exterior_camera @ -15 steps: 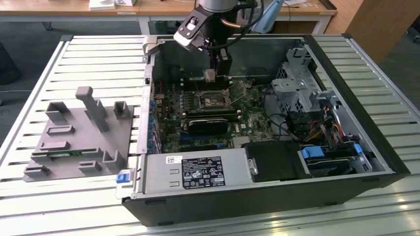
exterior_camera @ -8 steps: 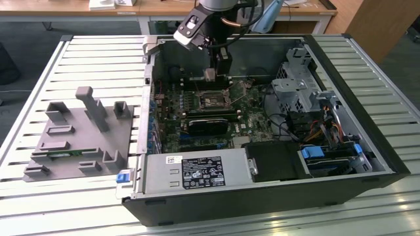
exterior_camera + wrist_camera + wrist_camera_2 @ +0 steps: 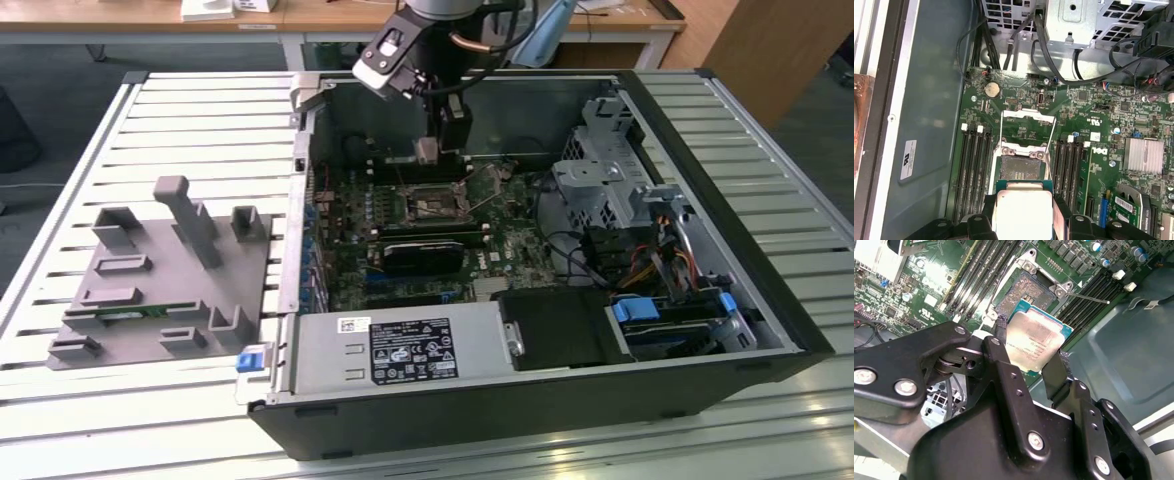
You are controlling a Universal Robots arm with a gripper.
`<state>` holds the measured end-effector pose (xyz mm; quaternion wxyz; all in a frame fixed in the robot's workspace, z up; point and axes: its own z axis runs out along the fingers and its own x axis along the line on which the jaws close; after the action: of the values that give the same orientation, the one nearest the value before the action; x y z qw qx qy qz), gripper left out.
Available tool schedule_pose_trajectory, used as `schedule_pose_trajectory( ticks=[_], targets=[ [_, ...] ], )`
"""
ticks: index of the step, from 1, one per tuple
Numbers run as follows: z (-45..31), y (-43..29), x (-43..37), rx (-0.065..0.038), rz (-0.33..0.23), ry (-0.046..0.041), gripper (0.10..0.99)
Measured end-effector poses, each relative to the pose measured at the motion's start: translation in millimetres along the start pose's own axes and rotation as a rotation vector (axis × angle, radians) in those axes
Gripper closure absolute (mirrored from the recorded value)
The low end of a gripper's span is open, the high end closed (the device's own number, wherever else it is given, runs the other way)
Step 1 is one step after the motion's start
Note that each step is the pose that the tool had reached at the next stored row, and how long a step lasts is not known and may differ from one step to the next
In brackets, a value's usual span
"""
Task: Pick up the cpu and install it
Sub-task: 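Place the cpu into insertion slot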
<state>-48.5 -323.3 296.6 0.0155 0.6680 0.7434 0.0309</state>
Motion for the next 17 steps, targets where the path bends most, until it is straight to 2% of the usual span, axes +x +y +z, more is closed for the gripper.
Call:
schedule_pose_trajectory(
  ticks=[17],
  targets=[
    [-5.4,0.3,0.1,0.000,0.000,0.0000,0.553]
  ],
)
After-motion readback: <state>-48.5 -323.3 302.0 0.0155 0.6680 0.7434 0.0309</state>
